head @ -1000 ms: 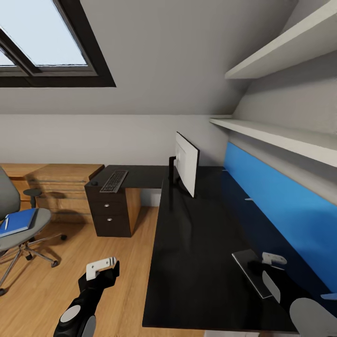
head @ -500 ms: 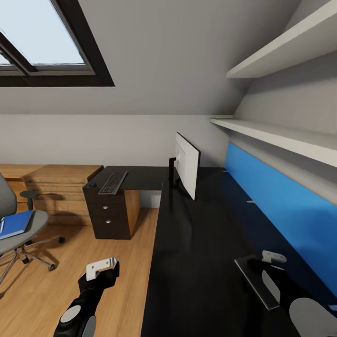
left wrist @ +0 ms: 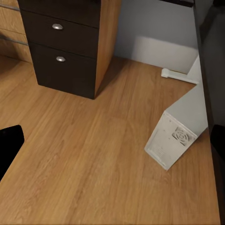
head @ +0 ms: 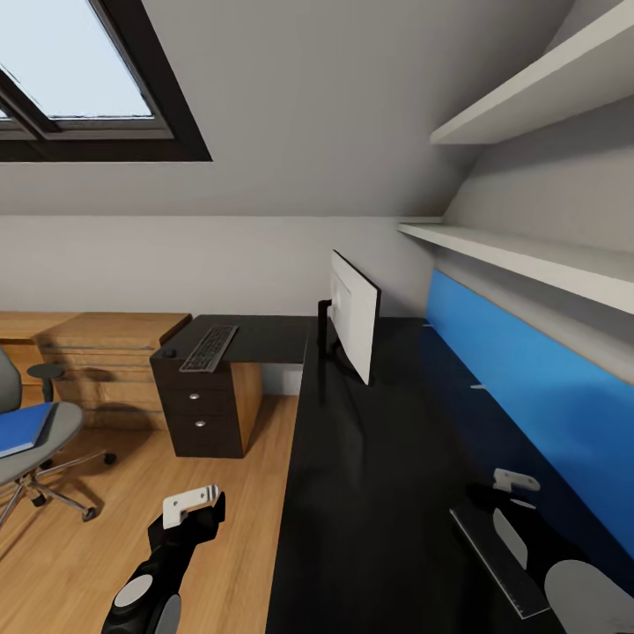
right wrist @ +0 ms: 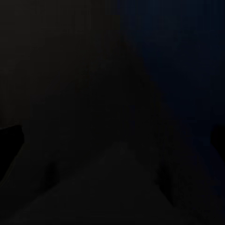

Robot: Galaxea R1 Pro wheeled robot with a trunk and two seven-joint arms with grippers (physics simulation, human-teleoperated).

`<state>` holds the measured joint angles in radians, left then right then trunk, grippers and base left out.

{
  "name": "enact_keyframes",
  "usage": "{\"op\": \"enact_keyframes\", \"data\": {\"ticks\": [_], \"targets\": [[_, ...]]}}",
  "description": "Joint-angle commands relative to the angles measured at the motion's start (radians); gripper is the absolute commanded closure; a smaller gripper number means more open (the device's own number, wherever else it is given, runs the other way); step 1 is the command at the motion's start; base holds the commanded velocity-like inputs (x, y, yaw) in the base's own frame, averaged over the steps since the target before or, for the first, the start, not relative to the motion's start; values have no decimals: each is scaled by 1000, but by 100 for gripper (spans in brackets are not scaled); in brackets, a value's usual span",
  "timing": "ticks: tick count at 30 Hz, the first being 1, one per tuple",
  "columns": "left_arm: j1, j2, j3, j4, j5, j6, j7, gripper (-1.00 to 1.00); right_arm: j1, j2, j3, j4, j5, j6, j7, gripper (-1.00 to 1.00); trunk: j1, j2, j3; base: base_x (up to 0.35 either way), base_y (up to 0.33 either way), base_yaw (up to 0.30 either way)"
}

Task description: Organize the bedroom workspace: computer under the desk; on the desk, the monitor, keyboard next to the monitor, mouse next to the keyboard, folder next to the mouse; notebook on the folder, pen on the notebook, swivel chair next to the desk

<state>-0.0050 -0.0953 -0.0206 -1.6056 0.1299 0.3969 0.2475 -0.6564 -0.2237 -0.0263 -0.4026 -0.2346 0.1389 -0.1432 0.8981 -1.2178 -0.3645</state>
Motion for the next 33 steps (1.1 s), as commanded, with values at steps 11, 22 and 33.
{"op": "enact_keyframes", "data": {"ticks": [11,22,33], "targets": [[0,0,-1,-8,15,2,8,-100,0,0,1,-3,-6,-22,-1,-100,4,-8,-4,9,0,0],[0,-1,-2,-10,16,1,9,-100,0,0,3,-2,-6,-55,-1,-100,46,-85,-39,0,0,0],[0,-1,-3,-10,16,0,9,-100,0,0,3,-2,-6,-57,-1,-100,88,-162,-73,0,0,0]]}}
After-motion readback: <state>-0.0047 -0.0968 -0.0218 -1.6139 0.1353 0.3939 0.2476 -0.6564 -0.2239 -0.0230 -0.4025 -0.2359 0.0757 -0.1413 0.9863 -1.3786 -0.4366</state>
